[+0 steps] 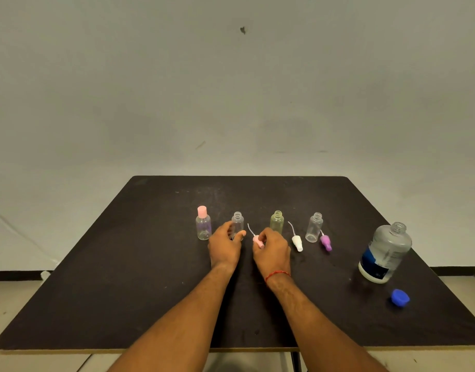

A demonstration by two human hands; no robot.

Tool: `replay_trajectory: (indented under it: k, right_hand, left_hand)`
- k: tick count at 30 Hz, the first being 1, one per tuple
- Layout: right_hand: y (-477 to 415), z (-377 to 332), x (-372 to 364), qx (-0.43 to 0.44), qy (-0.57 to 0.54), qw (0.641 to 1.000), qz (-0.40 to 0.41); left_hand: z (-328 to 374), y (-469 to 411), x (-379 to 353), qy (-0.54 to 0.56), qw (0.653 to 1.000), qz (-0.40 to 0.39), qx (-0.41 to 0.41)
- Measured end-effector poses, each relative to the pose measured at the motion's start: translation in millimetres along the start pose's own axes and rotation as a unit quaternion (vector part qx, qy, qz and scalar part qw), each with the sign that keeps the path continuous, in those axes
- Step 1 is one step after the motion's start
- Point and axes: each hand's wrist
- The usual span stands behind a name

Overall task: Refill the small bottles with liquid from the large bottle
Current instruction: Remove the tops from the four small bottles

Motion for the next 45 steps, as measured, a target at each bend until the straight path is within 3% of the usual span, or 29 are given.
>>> replay_trajectory:
  k: [45]
  right_hand:
    - [-4.0, -1.0, -9.5, -0.031, 0.004, 0.999, -0.007]
  left_hand:
    - [5.3, 0.5, 1.0, 0.011, 1.0, -0.022, 0.008]
Point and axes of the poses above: each hand's wrist, its own y-axis away from the middle knuckle, its own x-axis out of the back of the hand, z = x × y, and after that the axes turned 10 degrees about -x, right-handed
